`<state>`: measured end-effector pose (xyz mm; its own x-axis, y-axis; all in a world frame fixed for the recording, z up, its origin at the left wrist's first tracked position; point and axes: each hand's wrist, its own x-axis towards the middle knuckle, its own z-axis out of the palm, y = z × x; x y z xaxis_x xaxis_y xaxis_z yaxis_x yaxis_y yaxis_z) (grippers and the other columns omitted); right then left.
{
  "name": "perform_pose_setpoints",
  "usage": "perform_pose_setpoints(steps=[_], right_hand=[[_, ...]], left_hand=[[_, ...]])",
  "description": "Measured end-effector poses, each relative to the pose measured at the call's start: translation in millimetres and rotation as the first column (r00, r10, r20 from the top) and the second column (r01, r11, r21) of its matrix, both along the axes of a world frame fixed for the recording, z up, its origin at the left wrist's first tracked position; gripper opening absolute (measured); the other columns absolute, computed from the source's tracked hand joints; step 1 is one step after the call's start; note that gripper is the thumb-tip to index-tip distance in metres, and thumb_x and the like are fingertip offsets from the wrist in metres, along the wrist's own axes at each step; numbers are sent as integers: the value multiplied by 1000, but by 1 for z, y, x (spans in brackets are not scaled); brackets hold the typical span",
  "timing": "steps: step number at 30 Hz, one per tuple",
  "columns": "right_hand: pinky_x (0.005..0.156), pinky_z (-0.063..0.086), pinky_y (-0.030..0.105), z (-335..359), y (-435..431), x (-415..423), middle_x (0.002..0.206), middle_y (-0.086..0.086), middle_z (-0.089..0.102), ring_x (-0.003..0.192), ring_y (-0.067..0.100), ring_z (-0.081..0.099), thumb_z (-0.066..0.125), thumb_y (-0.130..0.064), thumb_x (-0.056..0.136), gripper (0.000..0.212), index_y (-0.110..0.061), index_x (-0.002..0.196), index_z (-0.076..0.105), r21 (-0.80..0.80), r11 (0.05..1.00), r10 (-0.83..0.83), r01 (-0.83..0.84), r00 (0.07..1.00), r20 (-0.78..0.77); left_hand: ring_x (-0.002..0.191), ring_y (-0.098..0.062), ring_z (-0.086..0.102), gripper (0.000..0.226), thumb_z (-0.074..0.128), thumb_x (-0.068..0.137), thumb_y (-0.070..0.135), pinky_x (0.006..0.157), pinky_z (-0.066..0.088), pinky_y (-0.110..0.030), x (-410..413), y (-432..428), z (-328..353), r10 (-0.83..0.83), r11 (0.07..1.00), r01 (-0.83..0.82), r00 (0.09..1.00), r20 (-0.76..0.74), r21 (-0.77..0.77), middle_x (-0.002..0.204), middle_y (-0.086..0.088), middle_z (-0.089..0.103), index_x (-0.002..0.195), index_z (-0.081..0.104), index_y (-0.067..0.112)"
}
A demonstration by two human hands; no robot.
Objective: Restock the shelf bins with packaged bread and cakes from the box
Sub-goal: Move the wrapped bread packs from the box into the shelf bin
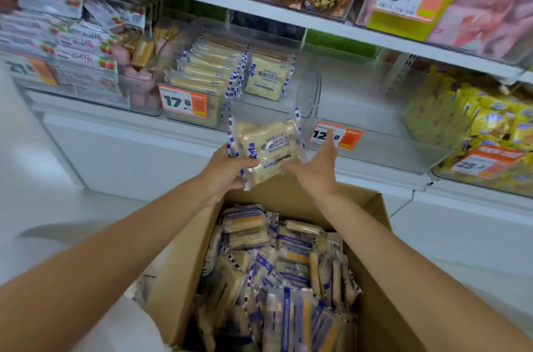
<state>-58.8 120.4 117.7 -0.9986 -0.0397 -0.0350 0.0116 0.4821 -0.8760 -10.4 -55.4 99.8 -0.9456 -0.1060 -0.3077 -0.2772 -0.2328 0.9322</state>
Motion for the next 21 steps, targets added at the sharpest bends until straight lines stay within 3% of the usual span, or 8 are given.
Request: perform_pose_setpoints(steps=[2, 5, 9, 11, 14, 16, 19, 21], right_hand=[[123, 8, 41, 17, 0, -2, 163, -1, -2, 150, 15, -2, 83, -34, 73, 120, -20, 156, -3, 386, 910, 252, -154, 943, -216], [120, -12, 48, 49, -6, -15, 163, 3, -13, 149, 19, -16, 75, -56, 71, 125, -18, 155, -9, 686, 716, 513, -127, 763, -394], [118, -13, 53, 90, -18, -32, 160, 6, 24, 150, 24, 7, 71, -62, 72, 108, -18, 154, 17, 866, 501, 723, 9, 546, -424], [118, -6, 52, 102, -30, -44, 133, -2, 55, 134, 18, 40, 75, -52, 72, 81, -23, 139, 41, 869, 493, 733, -47, 561, -385], [106, 31, 43, 109, -41, -68, 112, -4, 61, 106, 19, 58, 77, -47, 71, 63, -24, 122, 50, 841, 540, 680, -42, 610, -406], [86, 46, 39, 111, -44, -87, 107, -2, 60, 96, 22, 59, 78, -50, 70, 60, -23, 117, 51, 795, 606, 599, -40, 681, -422], [67, 45, 35, 114, -52, -110, 92, -10, 55, 80, 15, 55, 78, -55, 67, 54, -28, 101, 46, 719, 689, 491, -93, 789, -368], [62, 43, 33, 118, -58, -124, 85, -11, 57, 74, 10, 55, 81, -53, 66, 52, -26, 96, 49, 675, 718, 491, -169, 811, -319]], left_hand=[[102, -24, 70, 37, 70, 86, 4, 100, 47, -55, -5, -14, 15, -60, 995, 57, 998, -26, -85, 110, -4, 73, 119, 58, 17], [105, -24, 68, 51, 74, 84, 11, 96, 51, -55, -13, -32, 40, -145, 970, 131, 988, -56, -204, 111, -2, 71, 131, 53, 15], [106, -22, 65, 57, 77, 82, 18, 96, 52, -47, -26, -47, 70, -207, 924, 159, 973, -106, -347, 111, -1, 68, 132, 51, 16], [105, -20, 65, 44, 76, 84, 18, 86, 55, -32, -37, -52, 79, -237, 894, 156, 960, -148, -420, 112, -1, 69, 123, 56, 17], [94, -5, 64, 34, 73, 86, 20, 65, 48, -8, -54, -56, 90, -277, 844, 117, 931, -239, -524, 103, 10, 67, 116, 58, 22], [106, -3, 60, 53, 78, 82, 28, 72, 46, -7, -72, -66, 95, -259, 821, 39, 915, -310, -570, 118, 13, 63, 128, 54, 22], [130, -9, 46, 90, 82, 71, 50, 101, 42, -25, -108, -89, 98, -196, 751, -97, 912, -361, -654, 144, 9, 48, 146, 40, 23], [134, -13, 43, 93, 77, 71, 58, 104, 37, -29, -128, -103, 96, -201, 708, -86, 927, -316, -701, 151, 6, 42, 149, 37, 26]])
